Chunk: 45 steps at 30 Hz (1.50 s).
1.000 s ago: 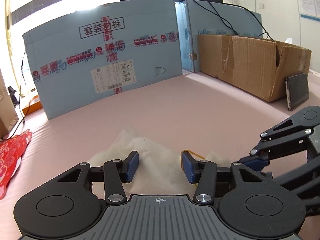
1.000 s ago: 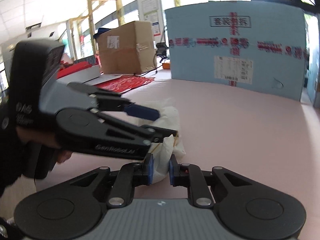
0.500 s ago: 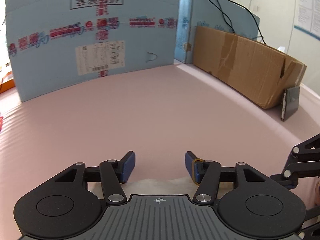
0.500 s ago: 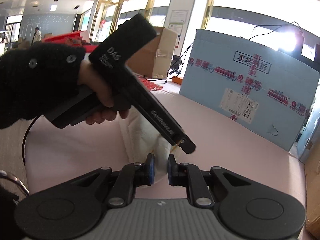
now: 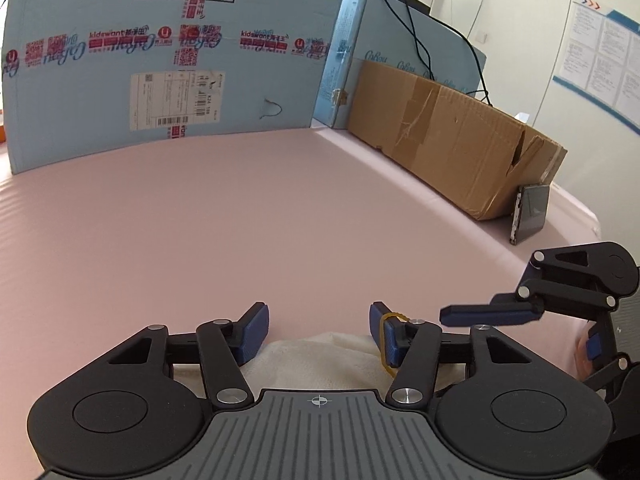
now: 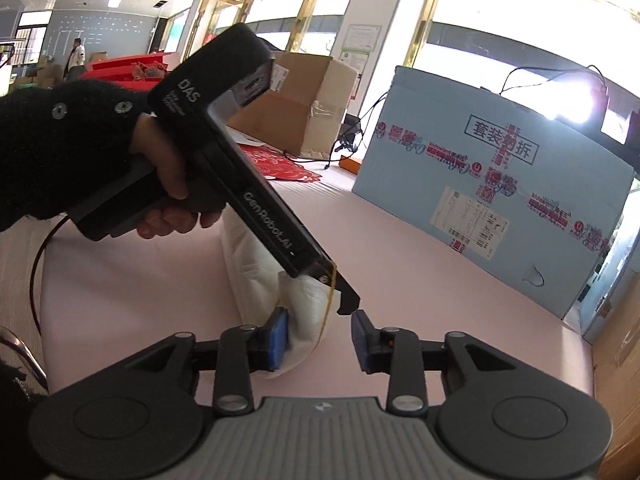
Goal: Fold shopping bag
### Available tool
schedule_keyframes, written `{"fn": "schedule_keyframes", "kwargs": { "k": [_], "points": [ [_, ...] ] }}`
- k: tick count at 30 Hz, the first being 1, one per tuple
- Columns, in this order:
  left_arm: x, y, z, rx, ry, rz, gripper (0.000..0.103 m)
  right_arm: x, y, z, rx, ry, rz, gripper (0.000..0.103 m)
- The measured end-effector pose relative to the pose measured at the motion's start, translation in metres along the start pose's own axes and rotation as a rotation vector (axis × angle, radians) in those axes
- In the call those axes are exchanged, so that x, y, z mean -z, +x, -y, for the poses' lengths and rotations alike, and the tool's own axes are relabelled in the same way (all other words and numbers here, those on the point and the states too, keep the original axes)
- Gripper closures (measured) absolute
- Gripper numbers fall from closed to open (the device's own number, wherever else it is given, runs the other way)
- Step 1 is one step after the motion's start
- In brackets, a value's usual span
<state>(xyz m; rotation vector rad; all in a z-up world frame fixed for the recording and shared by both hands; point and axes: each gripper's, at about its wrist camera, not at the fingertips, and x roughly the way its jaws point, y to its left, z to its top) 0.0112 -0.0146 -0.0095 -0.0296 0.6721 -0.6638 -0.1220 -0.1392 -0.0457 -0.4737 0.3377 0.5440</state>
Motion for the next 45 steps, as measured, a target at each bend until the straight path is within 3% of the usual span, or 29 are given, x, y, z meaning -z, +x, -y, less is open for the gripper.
{"fn": "schedule_keyframes", "kwargs": {
  "k": [3, 4, 5, 8, 13, 15, 16, 20, 24, 28, 31, 34, 36, 38, 40, 45],
  "points": [
    [-0.002, 0.002, -0.001, 0.023, -0.007, -0.001, 0.050, -0.001, 0.012, 0.020, -0.100, 0.128, -0.055, 0.058],
    [-0.002, 0.002, -0.002, 0.030, -0.009, -0.001, 0.051, -0.001, 0.016, 0.028, -0.146, 0.180, -0.069, 0.072],
    [-0.003, 0.003, -0.002, 0.038, -0.011, -0.001, 0.051, 0.000, 0.018, 0.032, -0.173, 0.208, -0.070, 0.080],
    [-0.005, 0.005, -0.003, 0.060, -0.017, -0.002, 0.051, 0.001, 0.019, 0.037, -0.217, 0.232, -0.056, 0.086],
    [-0.017, 0.014, -0.005, 0.092, -0.023, -0.038, 0.047, 0.002, -0.006, -0.007, -0.117, -0.149, 0.118, 0.088],
    [-0.021, 0.016, -0.014, 0.035, -0.053, -0.046, 0.045, 0.010, -0.018, -0.019, -0.050, -0.269, 0.186, 0.089],
    [-0.019, 0.015, -0.017, 0.015, -0.065, -0.041, 0.045, 0.013, -0.022, -0.017, -0.025, -0.263, 0.202, 0.090],
    [-0.010, 0.005, -0.014, -0.041, -0.052, -0.021, 0.045, 0.014, -0.027, 0.003, 0.010, -0.114, 0.210, 0.091],
    [0.002, -0.001, -0.008, -0.072, -0.035, -0.011, 0.045, 0.012, -0.019, 0.026, -0.042, 0.027, 0.143, 0.091],
    [0.015, -0.006, -0.001, -0.109, -0.020, -0.004, 0.041, 0.013, -0.017, 0.031, -0.045, 0.046, 0.086, 0.090],
    [0.022, -0.013, 0.001, -0.116, -0.040, 0.012, 0.037, 0.016, -0.014, 0.037, 0.006, 0.072, 0.050, 0.091],
    [0.027, -0.014, 0.007, -0.138, -0.012, 0.009, 0.036, 0.017, -0.007, 0.053, -0.016, 0.185, 0.015, 0.091],
    [0.027, -0.011, 0.015, -0.171, 0.035, -0.002, 0.036, 0.018, -0.003, 0.062, -0.056, 0.239, -0.019, 0.088],
    [0.025, -0.005, 0.026, -0.209, 0.121, -0.009, 0.037, 0.016, 0.000, 0.070, -0.087, 0.239, -0.040, 0.078],
    [0.023, -0.003, 0.030, -0.223, 0.160, -0.012, 0.037, 0.012, 0.005, 0.077, -0.121, 0.230, -0.058, 0.053],
    [0.022, -0.003, 0.044, -0.256, 0.288, -0.010, 0.038, 0.008, 0.030, 0.107, -0.285, 0.405, -0.121, 0.050]
  ]
}}
